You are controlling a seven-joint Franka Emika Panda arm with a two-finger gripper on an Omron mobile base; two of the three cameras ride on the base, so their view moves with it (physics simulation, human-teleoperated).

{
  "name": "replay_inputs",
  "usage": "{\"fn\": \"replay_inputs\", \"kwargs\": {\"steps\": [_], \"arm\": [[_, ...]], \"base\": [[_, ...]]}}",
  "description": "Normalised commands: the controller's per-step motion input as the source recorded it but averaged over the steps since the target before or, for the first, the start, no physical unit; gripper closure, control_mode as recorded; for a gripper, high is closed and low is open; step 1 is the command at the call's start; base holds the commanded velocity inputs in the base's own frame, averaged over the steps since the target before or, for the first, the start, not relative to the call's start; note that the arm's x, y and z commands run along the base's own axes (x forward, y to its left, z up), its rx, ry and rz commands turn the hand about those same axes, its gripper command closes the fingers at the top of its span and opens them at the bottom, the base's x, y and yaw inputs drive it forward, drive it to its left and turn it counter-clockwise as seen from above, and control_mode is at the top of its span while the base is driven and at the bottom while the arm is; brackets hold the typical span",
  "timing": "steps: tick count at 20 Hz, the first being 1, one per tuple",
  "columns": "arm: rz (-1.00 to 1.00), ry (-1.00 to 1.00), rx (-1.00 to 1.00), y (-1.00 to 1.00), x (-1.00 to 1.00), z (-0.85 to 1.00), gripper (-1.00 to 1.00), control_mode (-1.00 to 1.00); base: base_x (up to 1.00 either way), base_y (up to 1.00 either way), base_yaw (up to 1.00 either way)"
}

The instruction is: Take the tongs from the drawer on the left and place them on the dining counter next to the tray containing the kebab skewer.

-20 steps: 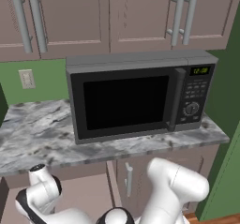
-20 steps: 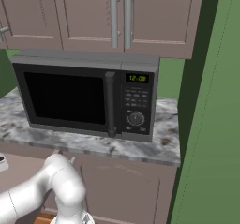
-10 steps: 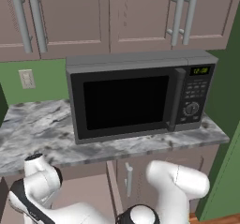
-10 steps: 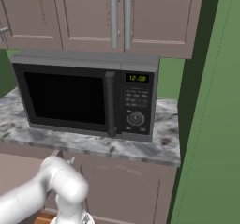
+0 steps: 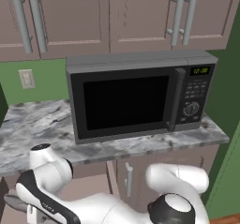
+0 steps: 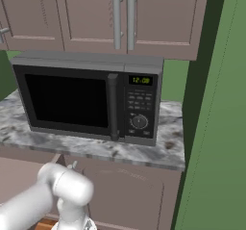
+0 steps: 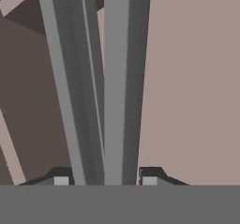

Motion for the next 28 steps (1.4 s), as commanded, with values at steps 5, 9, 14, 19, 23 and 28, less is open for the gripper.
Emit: {"fn": "replay_inputs", "kwargs": {"steps": [5, 9, 14, 19, 23, 28], "arm": [[0.01, -0.06, 0.00, -0.01, 0.00, 0.44, 1.00, -1.00], [0.00, -0.12, 0.00, -0.14, -0.01, 0.60, 1.00, -1.00], [0.00, -0.01, 0.00, -0.23, -0.06, 0.68, 1.00, -1.00], [0.00, 0.00, 0.01, -0.31, -0.10, 0.38, 1.00, -1.00], [0.00, 0.00, 0.07, -0.38, -0.06, 0.07, 1.00, -1.00], [0.01, -0.01, 0.08, -0.38, -0.05, 0.04, 1.00, -1.00]], "base": [[0.00, 0.00, 0.00], [0.00, 0.00, 0.00], [0.00, 0.00, 0.00], [0.00, 0.00, 0.00], [0.00, 0.00, 0.00], [0.00, 0.00, 0.00]]}}
